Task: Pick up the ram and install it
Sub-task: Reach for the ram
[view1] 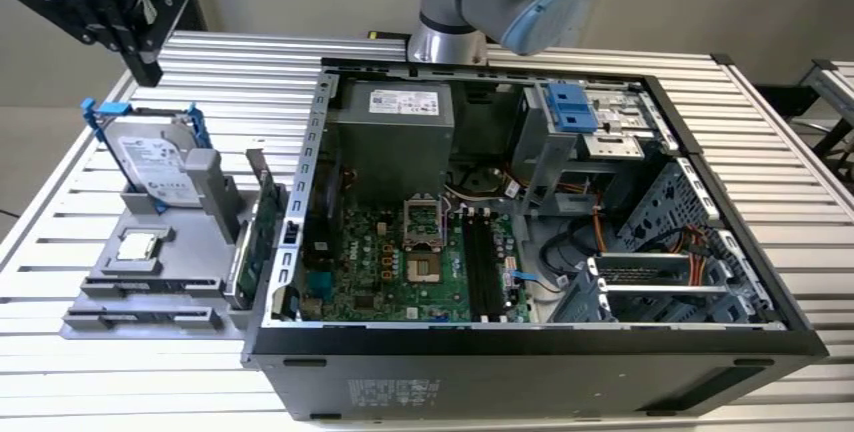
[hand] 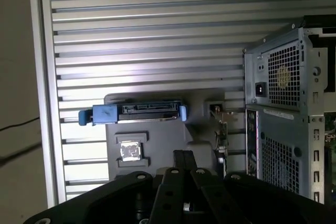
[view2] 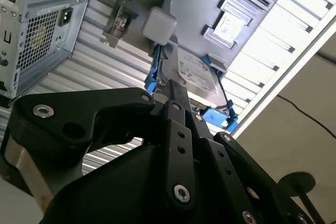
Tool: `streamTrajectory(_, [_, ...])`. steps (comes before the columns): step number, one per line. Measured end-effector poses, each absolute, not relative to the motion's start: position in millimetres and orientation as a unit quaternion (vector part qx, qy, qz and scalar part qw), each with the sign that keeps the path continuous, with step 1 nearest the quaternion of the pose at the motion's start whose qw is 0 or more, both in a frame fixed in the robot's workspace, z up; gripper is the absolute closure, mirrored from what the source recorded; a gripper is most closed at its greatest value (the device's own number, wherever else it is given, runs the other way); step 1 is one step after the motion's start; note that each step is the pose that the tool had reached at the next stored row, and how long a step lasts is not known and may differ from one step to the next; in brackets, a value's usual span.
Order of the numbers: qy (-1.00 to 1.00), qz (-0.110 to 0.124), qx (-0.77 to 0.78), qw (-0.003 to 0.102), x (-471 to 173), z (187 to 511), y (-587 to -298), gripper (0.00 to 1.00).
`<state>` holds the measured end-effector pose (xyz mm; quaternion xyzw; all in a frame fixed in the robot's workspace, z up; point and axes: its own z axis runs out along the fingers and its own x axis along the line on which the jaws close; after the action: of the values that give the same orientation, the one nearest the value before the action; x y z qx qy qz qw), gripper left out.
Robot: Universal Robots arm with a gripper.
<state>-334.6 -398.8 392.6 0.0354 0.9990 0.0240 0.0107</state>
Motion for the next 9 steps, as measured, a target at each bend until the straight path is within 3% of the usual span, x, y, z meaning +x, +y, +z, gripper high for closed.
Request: streamTrajectory(9, [0.999,0.024,0.035,0.011,-350.1,392.6,-398.8,1.0])
